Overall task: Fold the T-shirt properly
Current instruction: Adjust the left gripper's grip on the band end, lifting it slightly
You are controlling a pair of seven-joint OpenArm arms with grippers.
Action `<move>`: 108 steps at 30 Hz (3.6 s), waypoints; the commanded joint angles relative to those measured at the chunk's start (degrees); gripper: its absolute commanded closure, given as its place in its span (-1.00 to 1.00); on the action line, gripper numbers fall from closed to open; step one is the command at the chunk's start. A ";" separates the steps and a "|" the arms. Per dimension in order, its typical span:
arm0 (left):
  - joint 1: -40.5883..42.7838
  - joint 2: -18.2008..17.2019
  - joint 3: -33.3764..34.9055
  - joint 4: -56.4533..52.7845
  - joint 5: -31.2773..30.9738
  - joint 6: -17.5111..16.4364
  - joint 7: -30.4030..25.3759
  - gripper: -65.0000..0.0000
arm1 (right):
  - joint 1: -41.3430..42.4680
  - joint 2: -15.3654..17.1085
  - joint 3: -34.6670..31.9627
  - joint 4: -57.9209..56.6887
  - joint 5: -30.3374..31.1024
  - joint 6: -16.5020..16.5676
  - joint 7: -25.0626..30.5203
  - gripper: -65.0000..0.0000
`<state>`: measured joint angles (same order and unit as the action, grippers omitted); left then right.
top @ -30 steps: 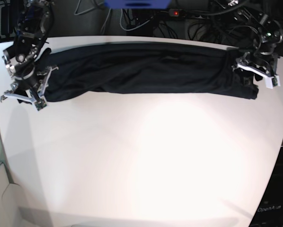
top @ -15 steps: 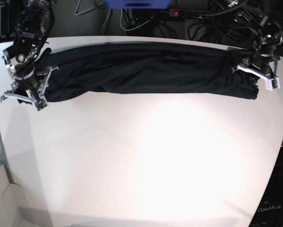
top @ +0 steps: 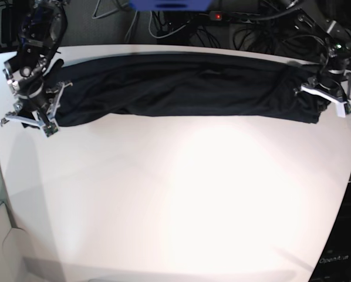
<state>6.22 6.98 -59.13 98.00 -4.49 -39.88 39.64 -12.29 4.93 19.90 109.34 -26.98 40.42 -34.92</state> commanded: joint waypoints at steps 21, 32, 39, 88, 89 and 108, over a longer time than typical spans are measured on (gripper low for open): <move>-2.66 -1.23 -6.23 -1.25 -1.00 -0.12 -0.91 1.00 | 0.12 0.57 0.45 0.95 0.04 -0.42 0.85 0.44; -2.48 -0.79 -6.14 -0.55 -1.62 -0.12 -0.82 0.35 | 0.12 0.57 0.45 0.95 0.04 -0.42 0.85 0.44; -2.48 -0.79 -6.23 -0.72 -1.35 -0.12 -0.82 -0.01 | 0.21 0.48 0.45 0.95 0.04 -0.42 0.85 0.44; 1.21 -9.75 4.06 -10.74 -1.00 -0.12 -1.26 -0.60 | 0.21 0.48 0.19 0.95 0.04 -0.42 0.85 0.43; 1.21 -9.93 4.58 -11.36 -1.00 -0.12 -1.26 -0.60 | 0.21 0.48 0.19 0.95 0.04 -0.42 0.85 0.43; 0.07 -11.16 4.76 -21.56 -1.00 -0.12 -1.53 -0.56 | 0.21 0.48 0.19 0.95 0.04 -0.42 0.85 0.43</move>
<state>6.00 -4.14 -54.59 76.86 -6.70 -40.12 34.81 -12.43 4.89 19.97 109.34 -27.00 40.42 -34.96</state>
